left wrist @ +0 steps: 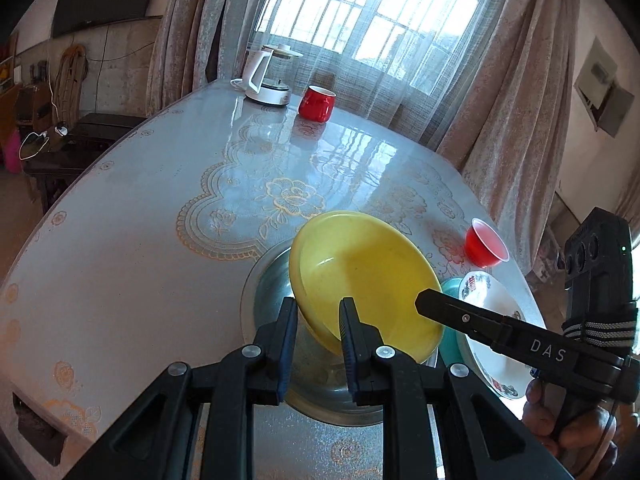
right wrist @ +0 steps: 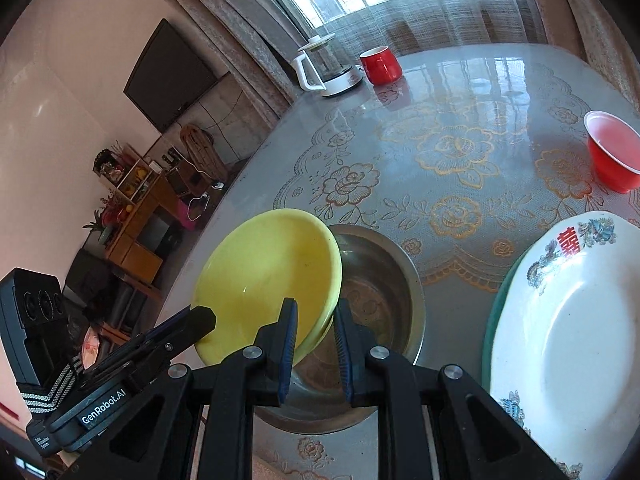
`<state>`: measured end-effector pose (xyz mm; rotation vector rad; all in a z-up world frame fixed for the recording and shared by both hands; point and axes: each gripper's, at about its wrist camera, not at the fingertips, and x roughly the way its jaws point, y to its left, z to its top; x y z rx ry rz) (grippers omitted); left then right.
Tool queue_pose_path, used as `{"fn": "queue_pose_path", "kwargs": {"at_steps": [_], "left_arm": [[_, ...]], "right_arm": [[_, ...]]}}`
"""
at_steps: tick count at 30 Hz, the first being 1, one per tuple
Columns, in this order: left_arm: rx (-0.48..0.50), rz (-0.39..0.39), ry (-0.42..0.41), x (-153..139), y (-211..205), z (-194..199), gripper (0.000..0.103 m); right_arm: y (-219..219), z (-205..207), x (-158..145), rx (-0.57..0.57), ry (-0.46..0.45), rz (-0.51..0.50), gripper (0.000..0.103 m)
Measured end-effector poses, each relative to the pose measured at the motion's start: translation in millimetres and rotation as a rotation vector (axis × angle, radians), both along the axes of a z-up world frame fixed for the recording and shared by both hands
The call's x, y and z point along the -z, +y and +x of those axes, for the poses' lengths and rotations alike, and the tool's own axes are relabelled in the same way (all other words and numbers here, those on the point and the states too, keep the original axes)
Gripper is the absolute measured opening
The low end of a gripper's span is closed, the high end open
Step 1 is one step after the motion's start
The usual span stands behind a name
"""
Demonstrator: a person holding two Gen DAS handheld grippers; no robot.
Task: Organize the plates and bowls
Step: 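Lift the yellow bowl and lower it into the steel bowl with the left tool, then open the left tool to release the yellow bowl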
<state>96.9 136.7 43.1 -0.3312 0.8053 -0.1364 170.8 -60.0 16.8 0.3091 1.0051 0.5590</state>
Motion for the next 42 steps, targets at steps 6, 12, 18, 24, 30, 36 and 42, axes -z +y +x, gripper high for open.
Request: {"fn": "queue_pose_path", "kwargs": {"at_steps": [6, 12, 18, 24, 30, 36, 42], "left_arm": [[0.008, 0.021, 0.040, 18.5, -3.6, 4.7, 0.020], [0.004, 0.064, 0.078, 40.1, -5.4, 14.4, 0.020], [0.012, 0.119, 0.068, 45.3, -14.0, 18.3, 0.020], [0.019, 0.138, 0.064, 46.1, -15.3, 19.7, 0.020], [0.024, 0.164, 0.061, 46.1, -19.1, 17.3, 0.020], [0.041, 0.170, 0.061, 45.1, -25.2, 14.1, 0.020], [0.015, 0.194, 0.051, 41.0, -25.3, 6.6, 0.020]], "right_arm": [[1.7, 2.9, 12.8, -0.006, 0.032, -0.036, 0.018], [9.4, 3.9, 32.2, -0.020, 0.060, -0.096, 0.020], [10.2, 4.8, 35.8, -0.018, 0.039, -0.146, 0.025], [5.6, 4.8, 31.3, -0.012, 0.011, -0.163, 0.030], [-6.2, 1.7, 29.4, 0.008, 0.019, -0.120, 0.030], [-13.2, -1.7, 24.0, 0.026, 0.008, -0.085, 0.032], [-20.7, -10.4, 16.6, 0.043, -0.012, -0.052, 0.036]]}}
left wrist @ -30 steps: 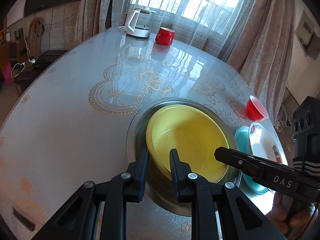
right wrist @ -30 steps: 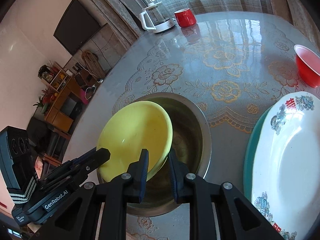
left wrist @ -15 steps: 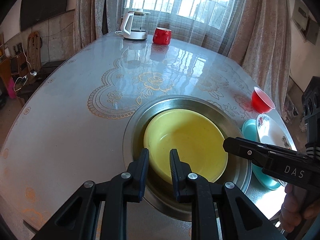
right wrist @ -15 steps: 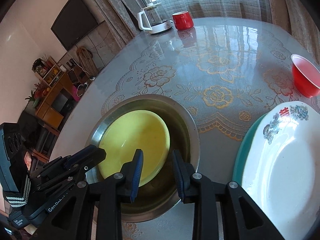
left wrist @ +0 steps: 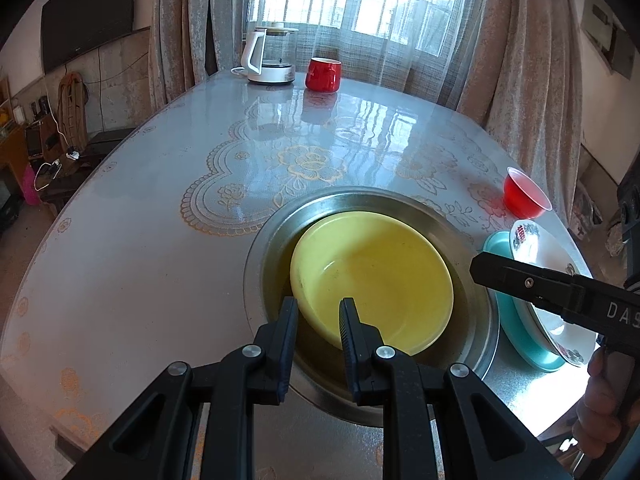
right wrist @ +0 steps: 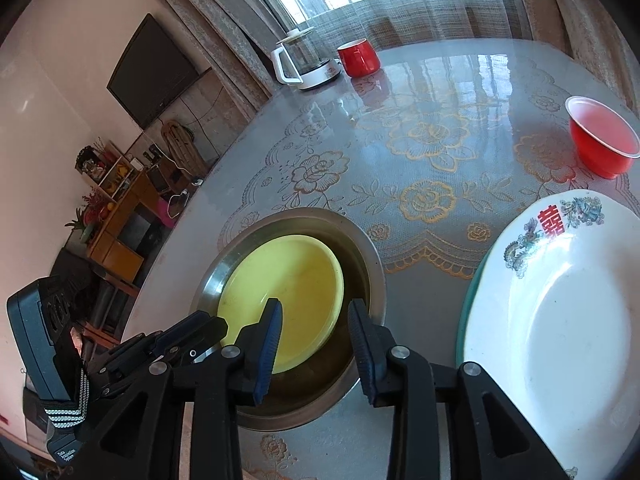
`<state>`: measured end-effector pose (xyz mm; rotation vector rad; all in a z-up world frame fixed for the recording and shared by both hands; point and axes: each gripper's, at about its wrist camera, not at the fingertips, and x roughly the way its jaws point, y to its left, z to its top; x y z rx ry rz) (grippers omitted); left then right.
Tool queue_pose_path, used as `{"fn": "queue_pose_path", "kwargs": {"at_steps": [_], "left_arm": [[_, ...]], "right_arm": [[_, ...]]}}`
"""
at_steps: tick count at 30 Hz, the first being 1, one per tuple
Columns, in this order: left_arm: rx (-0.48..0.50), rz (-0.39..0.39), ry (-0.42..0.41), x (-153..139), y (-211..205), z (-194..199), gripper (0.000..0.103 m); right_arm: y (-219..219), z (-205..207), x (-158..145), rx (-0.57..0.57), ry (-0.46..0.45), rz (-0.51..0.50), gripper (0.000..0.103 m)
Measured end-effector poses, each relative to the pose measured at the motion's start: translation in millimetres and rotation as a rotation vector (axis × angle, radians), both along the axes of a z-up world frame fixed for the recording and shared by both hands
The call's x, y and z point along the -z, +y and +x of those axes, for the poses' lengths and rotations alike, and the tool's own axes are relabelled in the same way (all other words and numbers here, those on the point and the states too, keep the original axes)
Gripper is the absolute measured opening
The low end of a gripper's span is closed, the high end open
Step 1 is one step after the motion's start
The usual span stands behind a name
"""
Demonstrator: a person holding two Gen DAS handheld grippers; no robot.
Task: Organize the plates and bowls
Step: 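Open the left tool to release the yellow bowl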
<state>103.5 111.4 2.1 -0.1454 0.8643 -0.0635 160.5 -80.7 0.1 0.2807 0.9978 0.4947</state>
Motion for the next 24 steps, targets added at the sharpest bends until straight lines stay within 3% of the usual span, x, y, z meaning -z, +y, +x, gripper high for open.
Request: {"fn": "queue_pose_path", "kwargs": {"at_steps": [6, 17, 24], "left_arm": [[-0.026, -0.006, -0.007, -6.5, -3.9, -12.8, 0.023], [0.003, 0.079, -0.040, -10.0, -34.2, -30.7, 0.030], [0.031, 0.122, -0.064, -14.3, -52.1, -34.9, 0.034]], "right_arm": [[-9.3, -11.6, -5.6, 0.019, -0.032, 0.002, 0.040], [-42.9, -36.2, -14.7, 0.095, -0.112, -0.054, 0.046], [-74.1, -39.9, -12.4, 0.165, -0.104, -0.019, 0.047]]}}
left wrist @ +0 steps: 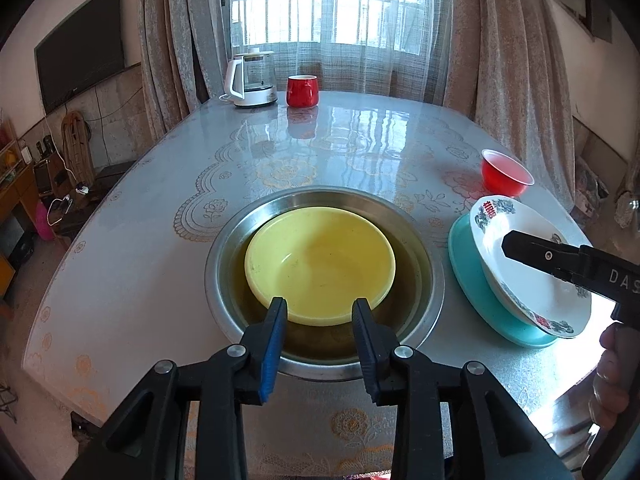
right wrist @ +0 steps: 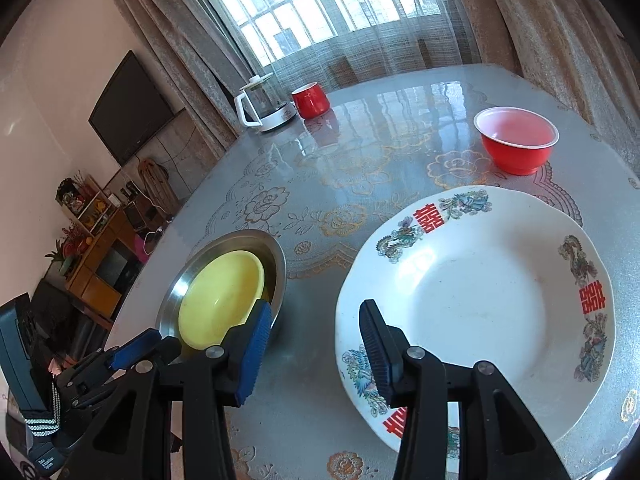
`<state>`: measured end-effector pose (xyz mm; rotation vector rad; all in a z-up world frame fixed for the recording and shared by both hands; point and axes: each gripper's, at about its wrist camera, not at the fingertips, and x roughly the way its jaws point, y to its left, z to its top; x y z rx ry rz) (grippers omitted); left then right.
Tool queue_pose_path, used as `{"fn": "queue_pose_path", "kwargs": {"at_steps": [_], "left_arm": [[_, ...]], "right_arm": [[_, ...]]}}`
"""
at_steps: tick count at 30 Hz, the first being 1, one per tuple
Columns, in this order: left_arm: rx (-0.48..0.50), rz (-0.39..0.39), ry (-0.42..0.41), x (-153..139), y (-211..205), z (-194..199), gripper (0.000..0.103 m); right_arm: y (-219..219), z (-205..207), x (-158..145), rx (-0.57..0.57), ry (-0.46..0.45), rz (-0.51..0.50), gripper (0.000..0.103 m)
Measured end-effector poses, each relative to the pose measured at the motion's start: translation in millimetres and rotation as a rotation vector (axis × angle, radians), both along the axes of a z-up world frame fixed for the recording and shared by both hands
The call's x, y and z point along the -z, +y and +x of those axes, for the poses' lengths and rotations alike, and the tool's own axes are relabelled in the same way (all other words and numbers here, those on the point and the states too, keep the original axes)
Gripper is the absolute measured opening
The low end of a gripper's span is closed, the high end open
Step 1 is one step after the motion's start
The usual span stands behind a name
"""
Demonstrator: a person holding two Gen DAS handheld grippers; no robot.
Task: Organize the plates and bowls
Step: 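Open the left tool to release the yellow bowl, then move the left tool from the nested bowls over to the red plastic bowl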
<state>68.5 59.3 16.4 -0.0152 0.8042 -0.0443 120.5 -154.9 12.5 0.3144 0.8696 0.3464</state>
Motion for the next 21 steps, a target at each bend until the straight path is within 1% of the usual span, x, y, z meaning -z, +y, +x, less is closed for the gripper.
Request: {"fn": "queue_pose_path", "kwargs": {"at_steps": [11, 15, 21], "left_arm": [[0.068, 0.016, 0.004, 0.5, -37.9, 0.3, 0.037], [0.107, 0.028, -0.004, -0.3, -55.6, -1.0, 0.038], [0.164, 0.026, 0.014, 5.3, -80.7, -1.0, 0.039]], "right_arm": [[-43.9, -14.9, 3.6, 0.108, -0.017, 0.031, 0.047], [-64.6, -18.9, 4.5, 0.167, -0.019, 0.059, 0.047], [-90.0, -23.6, 7.3, 0.240, -0.017, 0.082, 0.047]]}}
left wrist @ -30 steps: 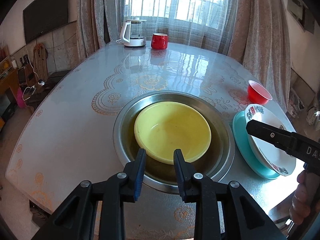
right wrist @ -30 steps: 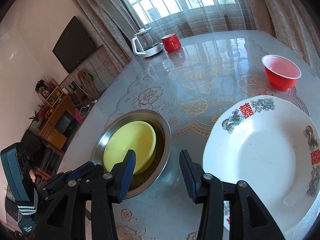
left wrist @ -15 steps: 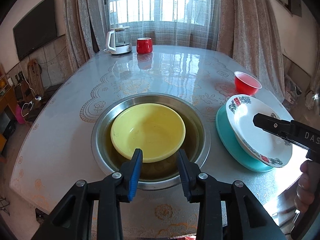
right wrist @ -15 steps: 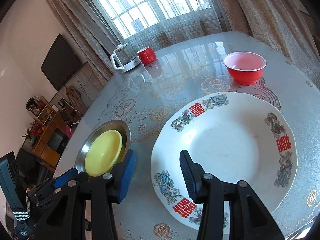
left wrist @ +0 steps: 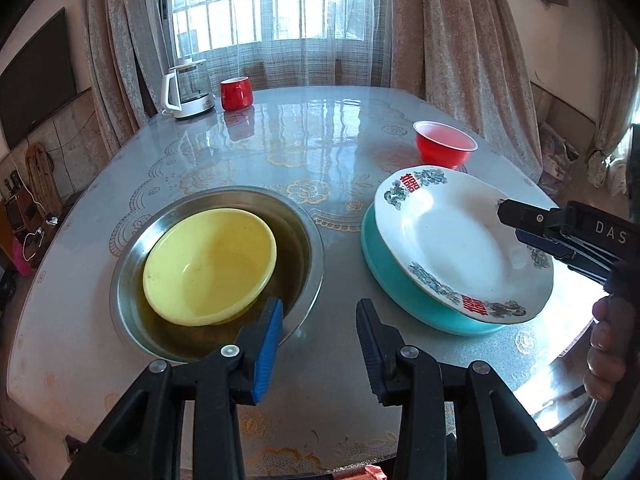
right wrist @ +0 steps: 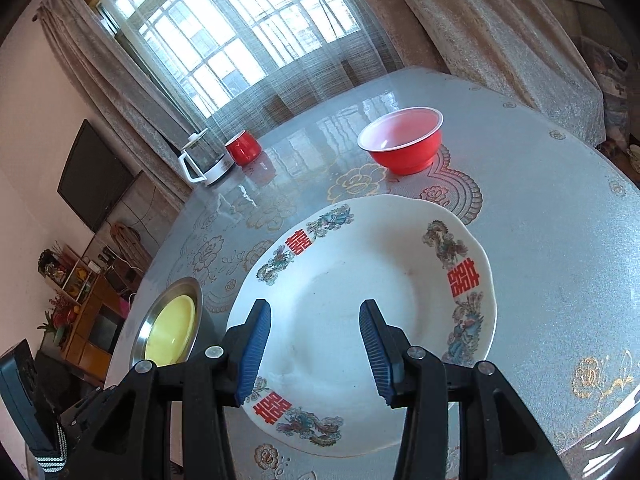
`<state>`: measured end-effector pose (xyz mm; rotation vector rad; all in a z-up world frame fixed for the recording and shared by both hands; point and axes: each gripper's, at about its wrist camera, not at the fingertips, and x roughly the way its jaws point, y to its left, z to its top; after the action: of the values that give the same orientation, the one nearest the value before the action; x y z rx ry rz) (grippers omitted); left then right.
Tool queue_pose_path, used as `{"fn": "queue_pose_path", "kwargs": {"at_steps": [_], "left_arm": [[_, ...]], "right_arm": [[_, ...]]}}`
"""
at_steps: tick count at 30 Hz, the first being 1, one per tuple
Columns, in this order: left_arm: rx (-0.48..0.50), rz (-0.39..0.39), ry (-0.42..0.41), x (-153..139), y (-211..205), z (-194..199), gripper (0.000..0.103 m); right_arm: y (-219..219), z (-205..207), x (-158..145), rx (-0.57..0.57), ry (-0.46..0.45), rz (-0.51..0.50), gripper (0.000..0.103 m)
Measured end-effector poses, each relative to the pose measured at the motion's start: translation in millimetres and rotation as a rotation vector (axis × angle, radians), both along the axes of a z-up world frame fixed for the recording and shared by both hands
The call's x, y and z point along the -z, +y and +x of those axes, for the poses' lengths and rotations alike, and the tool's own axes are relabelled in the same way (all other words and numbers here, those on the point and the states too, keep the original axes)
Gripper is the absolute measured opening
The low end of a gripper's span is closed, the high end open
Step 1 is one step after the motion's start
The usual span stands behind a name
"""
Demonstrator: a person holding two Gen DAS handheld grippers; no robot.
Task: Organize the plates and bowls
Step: 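Move the left tool from the nested bowls over to the red plastic bowl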
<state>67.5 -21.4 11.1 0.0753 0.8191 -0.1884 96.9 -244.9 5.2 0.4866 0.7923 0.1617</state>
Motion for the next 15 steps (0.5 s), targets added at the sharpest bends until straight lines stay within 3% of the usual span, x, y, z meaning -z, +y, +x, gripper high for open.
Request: {"fn": "queue_pose_path", "kwargs": {"at_steps": [4, 15], "left_arm": [[0.028, 0.020, -0.015, -1.4, -14.2, 2.5, 0.044], [0.065, 0.024, -0.021, -13.8, -44.1, 14.4, 0.046]], "right_arm": [[-9.5, -5.0, 0.3, 0.017, -0.007, -0.003, 0.047], [-43.2, -19.3, 6.1, 0.066, -0.038, 0.038, 0.049]]}}
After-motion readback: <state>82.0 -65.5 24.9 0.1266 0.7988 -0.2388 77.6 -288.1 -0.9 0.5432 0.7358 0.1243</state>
